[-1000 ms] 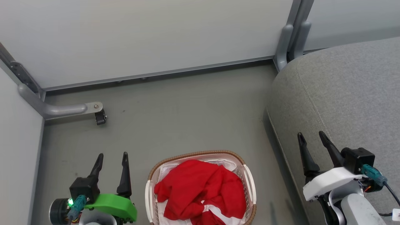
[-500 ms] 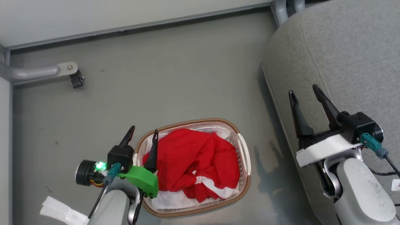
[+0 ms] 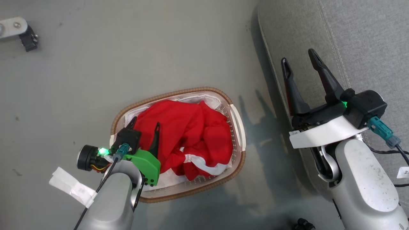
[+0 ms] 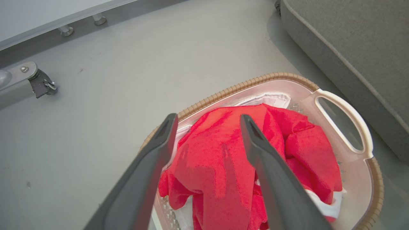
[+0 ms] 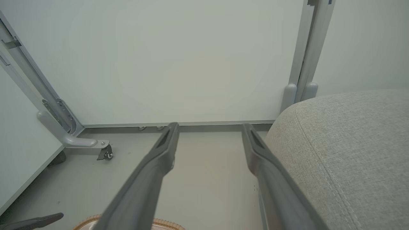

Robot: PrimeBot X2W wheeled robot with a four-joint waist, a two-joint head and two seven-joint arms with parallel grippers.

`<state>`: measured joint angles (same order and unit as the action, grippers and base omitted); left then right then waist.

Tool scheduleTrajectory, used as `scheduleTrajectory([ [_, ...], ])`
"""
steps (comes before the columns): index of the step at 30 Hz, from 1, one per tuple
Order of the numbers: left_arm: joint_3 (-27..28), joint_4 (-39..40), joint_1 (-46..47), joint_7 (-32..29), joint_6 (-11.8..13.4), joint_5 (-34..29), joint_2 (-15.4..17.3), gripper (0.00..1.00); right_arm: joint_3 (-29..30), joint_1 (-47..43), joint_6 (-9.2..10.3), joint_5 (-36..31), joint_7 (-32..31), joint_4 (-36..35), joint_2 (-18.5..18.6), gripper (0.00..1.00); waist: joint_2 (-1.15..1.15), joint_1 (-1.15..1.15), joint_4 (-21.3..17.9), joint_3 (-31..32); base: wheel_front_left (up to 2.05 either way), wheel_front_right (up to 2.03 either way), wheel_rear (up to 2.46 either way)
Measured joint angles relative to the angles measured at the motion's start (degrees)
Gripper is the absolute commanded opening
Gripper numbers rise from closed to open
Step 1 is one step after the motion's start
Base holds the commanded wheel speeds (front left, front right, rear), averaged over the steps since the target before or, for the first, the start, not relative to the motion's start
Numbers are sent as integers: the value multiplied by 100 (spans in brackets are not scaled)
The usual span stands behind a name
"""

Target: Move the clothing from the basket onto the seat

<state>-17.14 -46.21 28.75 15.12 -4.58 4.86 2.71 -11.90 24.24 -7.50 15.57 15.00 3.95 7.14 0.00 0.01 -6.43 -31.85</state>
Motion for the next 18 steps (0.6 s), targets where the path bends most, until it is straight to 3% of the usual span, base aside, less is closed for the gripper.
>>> scheduleTrajectory([
  [18, -286, -2425, 1246, -49, 129, -298, 103, 100, -109, 222, 0, 69, 0, -142, -212, 100, 0, 0, -555, -1221, 0, 0, 0],
])
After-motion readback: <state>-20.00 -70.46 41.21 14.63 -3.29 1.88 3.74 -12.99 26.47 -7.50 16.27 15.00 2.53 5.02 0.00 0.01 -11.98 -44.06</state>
